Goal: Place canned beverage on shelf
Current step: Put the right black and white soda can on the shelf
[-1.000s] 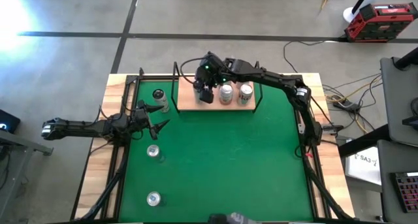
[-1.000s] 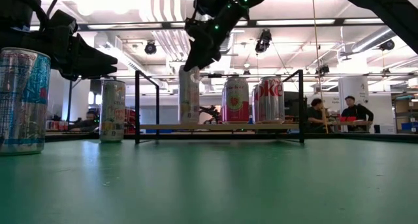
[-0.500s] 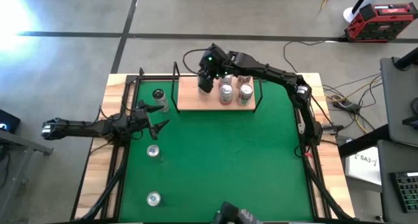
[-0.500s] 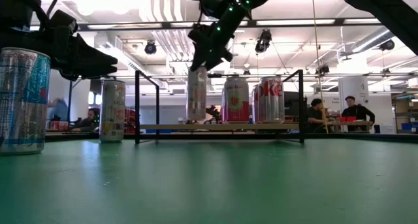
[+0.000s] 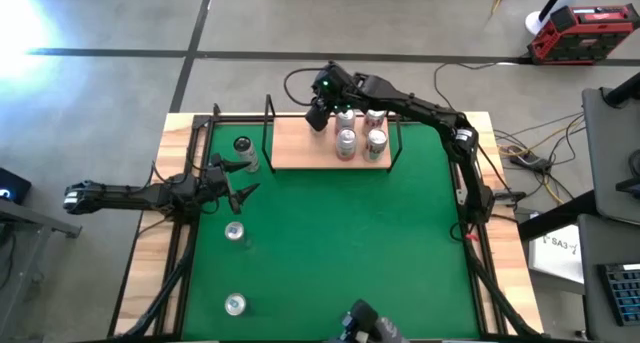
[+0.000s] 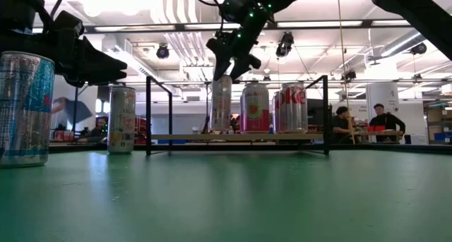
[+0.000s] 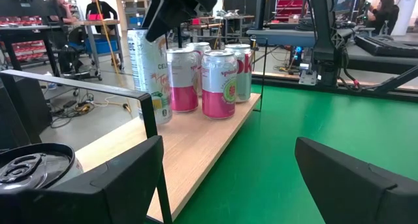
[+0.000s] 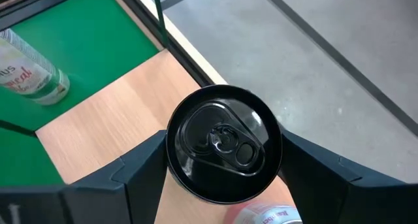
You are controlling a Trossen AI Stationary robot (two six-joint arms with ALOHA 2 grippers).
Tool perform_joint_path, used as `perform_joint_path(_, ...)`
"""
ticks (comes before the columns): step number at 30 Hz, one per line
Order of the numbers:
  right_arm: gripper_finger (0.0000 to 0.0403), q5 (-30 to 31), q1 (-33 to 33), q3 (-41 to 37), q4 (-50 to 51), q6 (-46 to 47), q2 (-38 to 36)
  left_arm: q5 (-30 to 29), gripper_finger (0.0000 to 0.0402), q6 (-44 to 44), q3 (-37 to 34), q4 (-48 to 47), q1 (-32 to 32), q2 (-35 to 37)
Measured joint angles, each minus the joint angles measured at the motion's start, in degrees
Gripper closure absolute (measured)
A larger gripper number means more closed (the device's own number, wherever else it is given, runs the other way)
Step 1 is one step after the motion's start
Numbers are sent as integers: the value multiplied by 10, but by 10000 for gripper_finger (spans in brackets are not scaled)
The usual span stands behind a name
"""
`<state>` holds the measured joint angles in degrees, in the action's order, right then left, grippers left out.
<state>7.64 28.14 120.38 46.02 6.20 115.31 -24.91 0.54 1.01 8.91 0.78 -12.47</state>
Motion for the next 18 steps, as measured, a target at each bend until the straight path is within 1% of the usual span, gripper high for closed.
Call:
perform_joint_path(4,148,2,0,0,0,2,0,0,70,0,0,0,0,0)
perform_joint_path(12,147,32,0,-4,-1,2,0,0,70,0,0,0,0,0)
perform_joint_path(18,147,35,-1,-13,-14,2,0,0,70,0,0,0,0,0)
